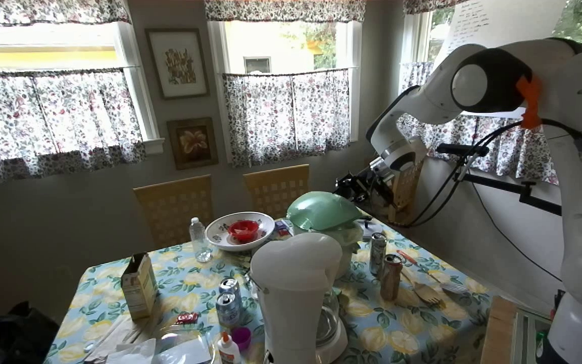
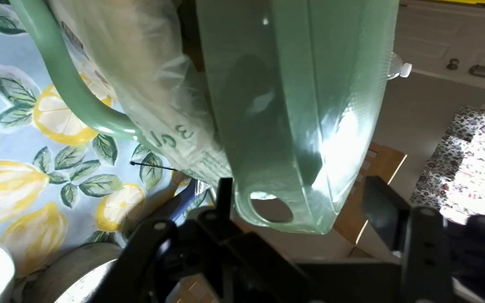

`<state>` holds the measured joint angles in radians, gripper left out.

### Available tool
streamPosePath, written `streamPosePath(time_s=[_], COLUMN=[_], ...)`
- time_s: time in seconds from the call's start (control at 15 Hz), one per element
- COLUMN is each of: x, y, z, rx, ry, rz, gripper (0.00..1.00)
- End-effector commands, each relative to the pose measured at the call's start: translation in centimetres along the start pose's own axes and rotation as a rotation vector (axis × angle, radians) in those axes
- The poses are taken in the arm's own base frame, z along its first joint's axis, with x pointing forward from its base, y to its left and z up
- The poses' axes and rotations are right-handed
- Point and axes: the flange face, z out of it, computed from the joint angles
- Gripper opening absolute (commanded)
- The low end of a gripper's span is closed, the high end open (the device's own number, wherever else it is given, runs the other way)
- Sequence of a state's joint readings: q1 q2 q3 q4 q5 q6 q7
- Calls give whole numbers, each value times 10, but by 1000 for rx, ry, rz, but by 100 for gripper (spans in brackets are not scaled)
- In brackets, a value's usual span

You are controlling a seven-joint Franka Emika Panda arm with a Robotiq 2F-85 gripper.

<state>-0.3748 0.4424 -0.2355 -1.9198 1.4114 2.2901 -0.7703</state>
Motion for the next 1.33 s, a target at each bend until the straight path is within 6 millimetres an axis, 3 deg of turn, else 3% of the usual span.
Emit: streamPosePath(time_s=[0.0,0.67,1.27], x=[-3,-12,-14], y=[-16,-52,-79], z=[-5,2,-6], rx=[23,52,78], ry=[23,-2,10], rz=[-26,-104,-172], gripper=[78,73,70])
